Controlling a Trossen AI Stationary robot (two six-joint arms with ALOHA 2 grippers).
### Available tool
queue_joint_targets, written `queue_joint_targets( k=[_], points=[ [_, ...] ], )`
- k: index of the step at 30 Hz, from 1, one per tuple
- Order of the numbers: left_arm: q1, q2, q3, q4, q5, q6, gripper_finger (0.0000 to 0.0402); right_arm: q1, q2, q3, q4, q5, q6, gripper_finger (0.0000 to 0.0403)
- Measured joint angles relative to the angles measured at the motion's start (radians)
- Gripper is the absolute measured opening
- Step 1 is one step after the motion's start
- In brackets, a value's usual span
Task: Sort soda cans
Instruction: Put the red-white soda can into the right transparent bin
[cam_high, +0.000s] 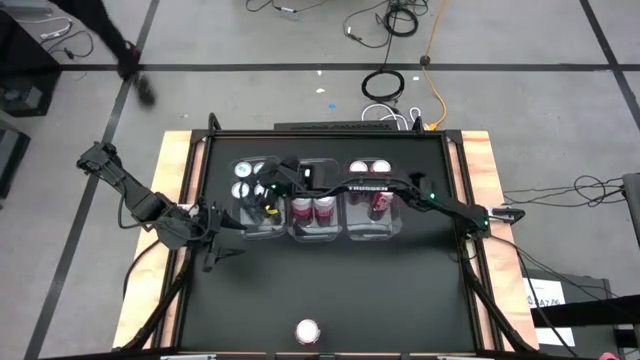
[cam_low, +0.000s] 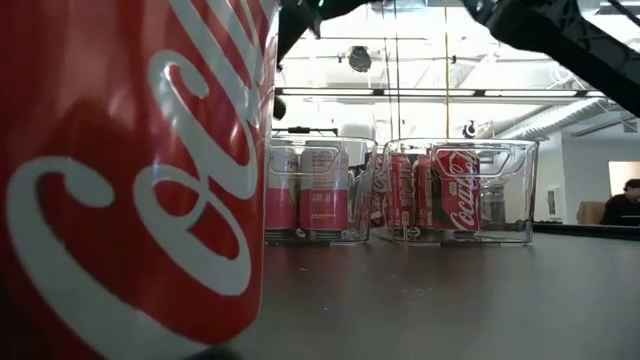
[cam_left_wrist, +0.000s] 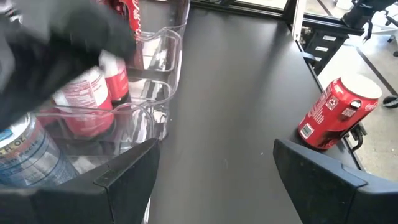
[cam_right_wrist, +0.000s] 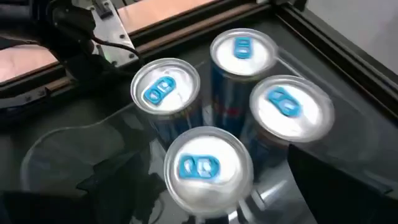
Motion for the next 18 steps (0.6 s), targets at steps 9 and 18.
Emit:
queue_joint_targets(
  k=[9,18],
  points=[
    [0.0,0.0,0.0,0.001,0.0,0.0,0.0325,0.059,-0.161,0.0,-0.211,-0.003,0.077,0.0373],
    [0.0,0.0,0.0,0.005,0.0,-0.001,0.0325,0.278,-0.251,0.0,-0.4,0.149,0.152,0.0373]
  ],
)
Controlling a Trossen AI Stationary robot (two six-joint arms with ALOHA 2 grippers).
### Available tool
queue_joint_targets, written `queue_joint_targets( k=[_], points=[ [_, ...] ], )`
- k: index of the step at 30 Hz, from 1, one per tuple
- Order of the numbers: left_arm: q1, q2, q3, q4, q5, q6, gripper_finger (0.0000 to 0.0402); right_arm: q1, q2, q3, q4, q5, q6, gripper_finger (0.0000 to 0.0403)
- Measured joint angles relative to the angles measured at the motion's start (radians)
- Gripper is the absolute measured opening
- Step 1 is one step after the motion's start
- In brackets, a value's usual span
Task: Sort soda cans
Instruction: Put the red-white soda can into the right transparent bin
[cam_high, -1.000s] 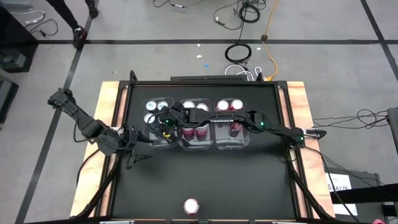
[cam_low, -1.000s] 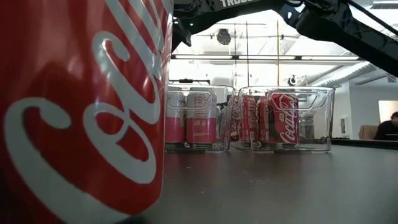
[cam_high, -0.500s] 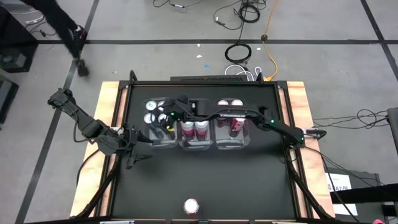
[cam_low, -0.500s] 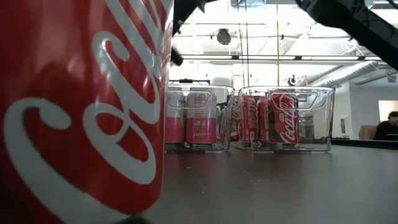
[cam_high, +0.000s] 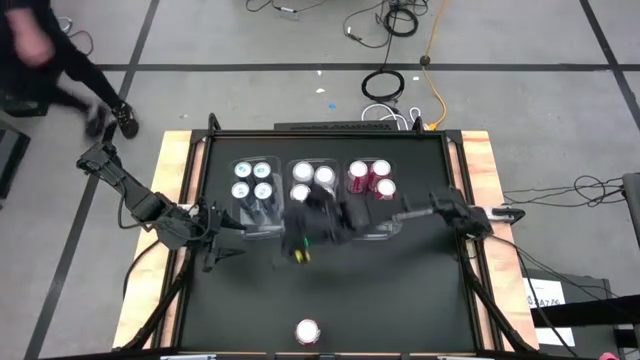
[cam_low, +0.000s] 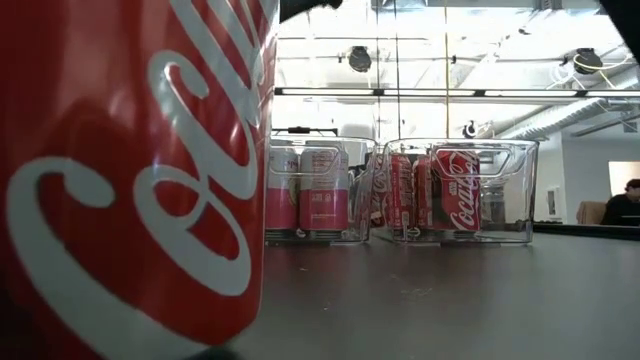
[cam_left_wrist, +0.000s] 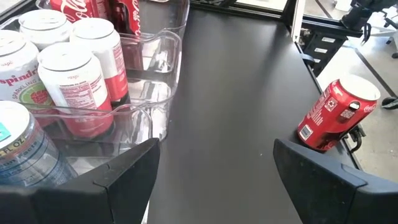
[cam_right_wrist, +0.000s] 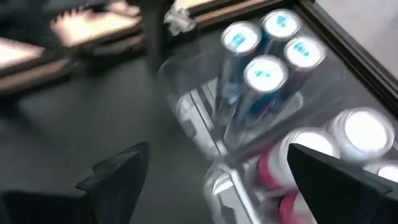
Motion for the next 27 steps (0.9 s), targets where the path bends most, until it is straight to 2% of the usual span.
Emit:
queue_joint_targets(
  k=[5,15,22,27],
  points=[
    [0.0,0.0,0.0,0.003,0.0,0.0,0.0325,0.164,0.0,0.0,-0.132,0.131,0.129,0.0373],
    [0.0,0.0,0.0,0.011,0.0,0.0,0.0325,0.408,0.0,0.0,-0.252,0.184,0.446,0.0373],
    [0.0,0.0,0.0,0.011,-0.001,0.0,0.0325,0.506,0.005,-0.002,-0.328,0.193,0.606,0.0373],
    [0.0,0.0,0.0,0.011,-0.001,0.0,0.0325,0.524,0.018,-0.002,-0.336,0.189,0.633,0.0373]
  ],
)
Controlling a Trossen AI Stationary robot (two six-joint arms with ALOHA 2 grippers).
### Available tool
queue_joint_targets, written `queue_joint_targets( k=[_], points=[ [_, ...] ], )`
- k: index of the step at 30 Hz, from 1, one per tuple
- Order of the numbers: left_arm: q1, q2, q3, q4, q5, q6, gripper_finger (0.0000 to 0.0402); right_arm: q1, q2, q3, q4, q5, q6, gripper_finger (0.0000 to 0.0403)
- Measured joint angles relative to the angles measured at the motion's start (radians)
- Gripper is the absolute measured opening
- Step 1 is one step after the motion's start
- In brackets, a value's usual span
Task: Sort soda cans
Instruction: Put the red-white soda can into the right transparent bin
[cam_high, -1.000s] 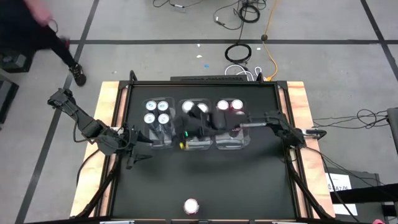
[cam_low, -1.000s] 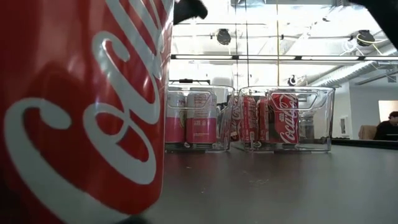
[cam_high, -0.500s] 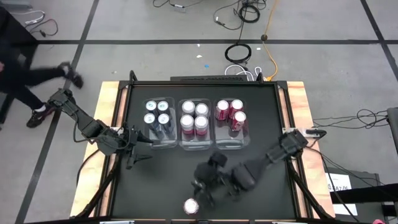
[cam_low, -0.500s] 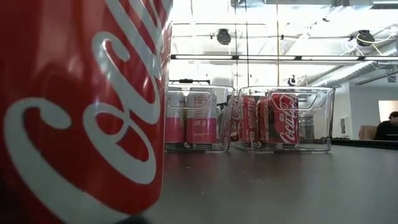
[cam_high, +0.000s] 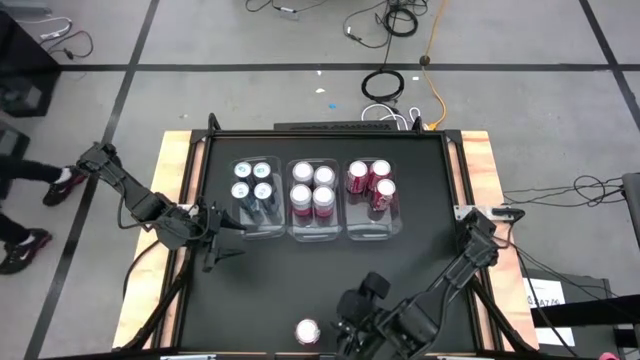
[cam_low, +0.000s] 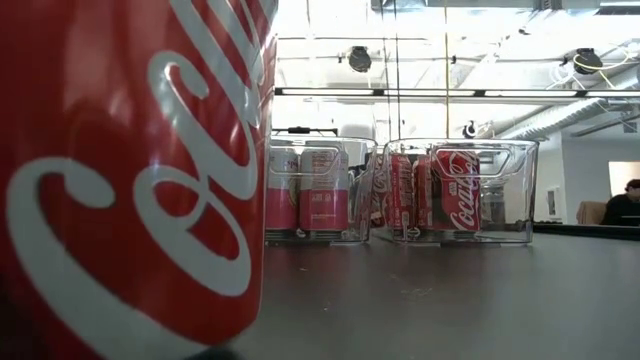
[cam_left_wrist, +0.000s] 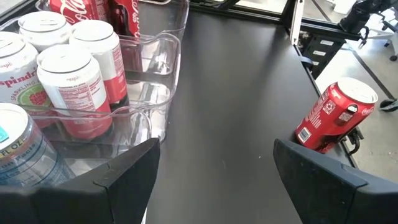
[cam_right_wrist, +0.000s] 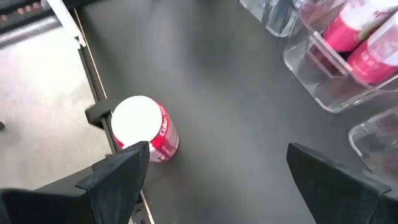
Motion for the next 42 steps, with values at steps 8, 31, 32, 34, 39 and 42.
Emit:
queue_joint_targets(
  k=[8,31,32,34,39,42],
  points=[
    [0.0,0.0,0.0,-0.002,0.0,0.0,0.0325,0.023,0.065,0.0,0.006,-0.053,-0.001,0.0373],
    [0.0,0.003,0.0,0.037,-0.006,-0.001,0.0325,0.033,0.236,0.0,0.243,-0.053,-0.091,0.0373],
    [0.0,0.004,0.0,0.04,-0.006,-0.001,0.0325,0.029,0.245,0.0,0.261,-0.052,-0.105,0.0373],
    [0.0,0.004,0.0,0.04,-0.006,-0.001,0.0325,0.024,0.25,0.0,0.293,-0.052,-0.139,0.0373],
    [0.0,0.004,0.0,0.04,-0.006,0.0,0.0325,-0.009,0.258,0.001,0.345,-0.044,-0.209,0.0373],
    [0.0,0.004,0.0,0.04,-0.005,0.0,0.0325,-0.031,0.27,0.001,0.374,-0.059,-0.216,0.0373]
  ],
)
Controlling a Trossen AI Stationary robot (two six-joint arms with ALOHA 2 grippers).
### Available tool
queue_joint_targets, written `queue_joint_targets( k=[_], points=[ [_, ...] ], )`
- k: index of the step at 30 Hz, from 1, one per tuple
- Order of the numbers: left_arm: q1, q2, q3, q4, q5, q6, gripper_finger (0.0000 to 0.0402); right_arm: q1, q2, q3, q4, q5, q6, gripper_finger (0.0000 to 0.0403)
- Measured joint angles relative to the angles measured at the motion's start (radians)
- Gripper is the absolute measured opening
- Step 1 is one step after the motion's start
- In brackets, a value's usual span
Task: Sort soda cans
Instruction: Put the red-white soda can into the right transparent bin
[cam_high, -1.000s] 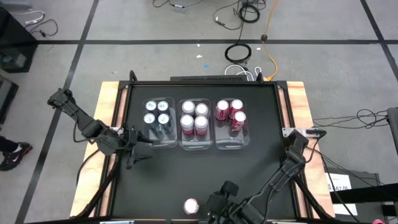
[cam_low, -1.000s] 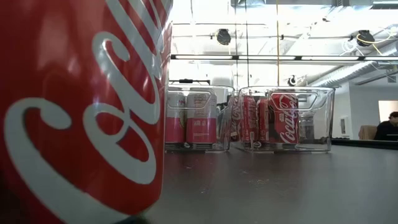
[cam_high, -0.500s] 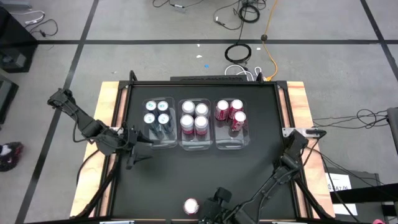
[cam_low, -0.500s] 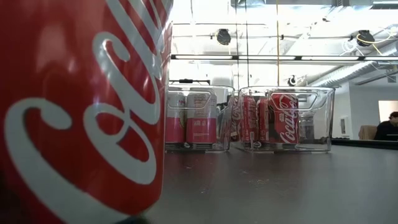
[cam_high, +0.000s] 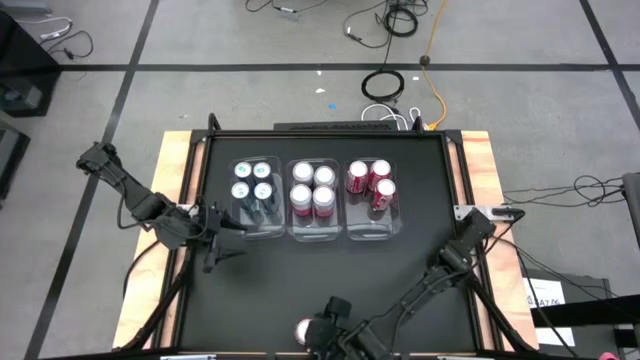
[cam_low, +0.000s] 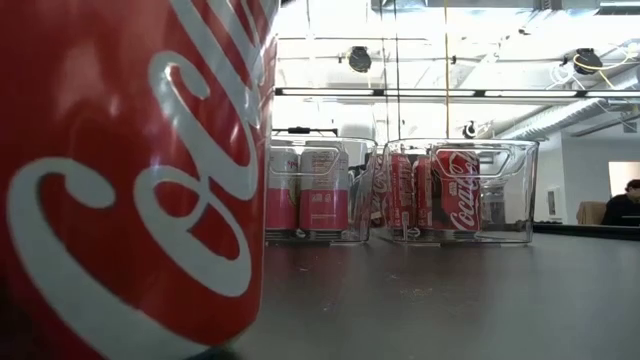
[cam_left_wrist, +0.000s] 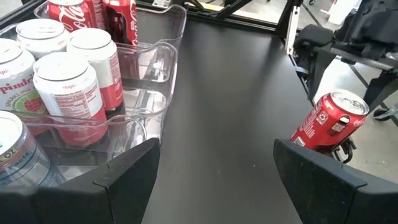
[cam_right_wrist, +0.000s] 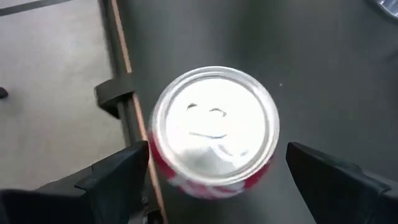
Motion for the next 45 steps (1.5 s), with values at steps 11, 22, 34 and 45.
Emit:
queue_joint_targets(
  k=[11,22,34,45],
  points=[
    [0.0,0.004,0.0,0.0,0.007,0.0,0.0325,-0.075,0.008,0.0,0.021,-0.04,-0.058,0.0373],
    [0.0,0.004,0.0,0.002,0.008,0.0,0.0325,-0.12,0.062,-0.001,0.054,-0.154,-0.077,0.0373],
    [0.0,0.004,0.0,0.001,0.007,0.001,0.0325,-0.12,0.06,-0.001,0.066,-0.151,-0.074,0.0373],
    [0.0,0.004,0.0,0.001,0.007,0.001,0.0325,-0.12,0.051,-0.001,0.07,-0.148,-0.041,0.0304]
  ],
)
